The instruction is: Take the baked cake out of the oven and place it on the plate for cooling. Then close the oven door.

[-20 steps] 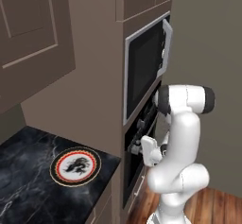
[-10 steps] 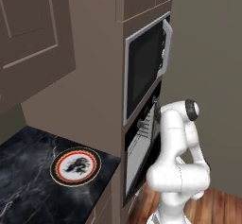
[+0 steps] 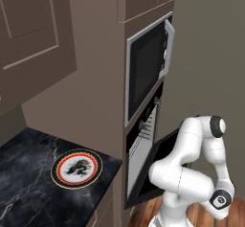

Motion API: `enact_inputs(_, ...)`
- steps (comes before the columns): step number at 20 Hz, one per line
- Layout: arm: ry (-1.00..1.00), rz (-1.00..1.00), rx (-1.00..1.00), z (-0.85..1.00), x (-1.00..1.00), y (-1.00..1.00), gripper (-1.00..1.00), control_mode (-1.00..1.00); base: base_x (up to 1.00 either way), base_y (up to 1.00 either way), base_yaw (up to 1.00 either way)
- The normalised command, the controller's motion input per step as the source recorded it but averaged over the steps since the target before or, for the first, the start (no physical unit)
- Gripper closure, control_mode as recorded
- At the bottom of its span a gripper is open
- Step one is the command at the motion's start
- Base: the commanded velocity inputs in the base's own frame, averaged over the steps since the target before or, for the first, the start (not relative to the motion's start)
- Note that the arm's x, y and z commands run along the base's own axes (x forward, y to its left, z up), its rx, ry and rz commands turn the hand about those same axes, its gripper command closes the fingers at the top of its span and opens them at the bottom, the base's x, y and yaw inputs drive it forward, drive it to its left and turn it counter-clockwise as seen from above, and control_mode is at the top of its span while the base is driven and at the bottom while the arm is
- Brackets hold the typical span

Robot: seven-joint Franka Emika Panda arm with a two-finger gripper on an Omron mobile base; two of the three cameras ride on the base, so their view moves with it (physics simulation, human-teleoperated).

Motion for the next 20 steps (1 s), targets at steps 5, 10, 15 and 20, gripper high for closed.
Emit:
enact_inputs(5, 0.22, -0.03, -0.22, 0.19, 0.21, -0.99, -1.0, -1.0, 0.0, 0.0, 0.0)
enact_inputs(10, 0.25, -0.03, -0.23, 0.03, 0.2, -1.0, -1.0, -1.0, 0.0, 0.0, 0.0)
enact_inputs(15, 0.31, -0.04, -0.25, 0.0, 0.19, -1.0, -1.0, -1.0, 0.0, 0.0, 0.0)
enact_inputs(20, 0.35, -0.03, -0.29, -0.01, 0.15, -1.0, -1.0, -1.0, 0.0, 0.0, 0.0)
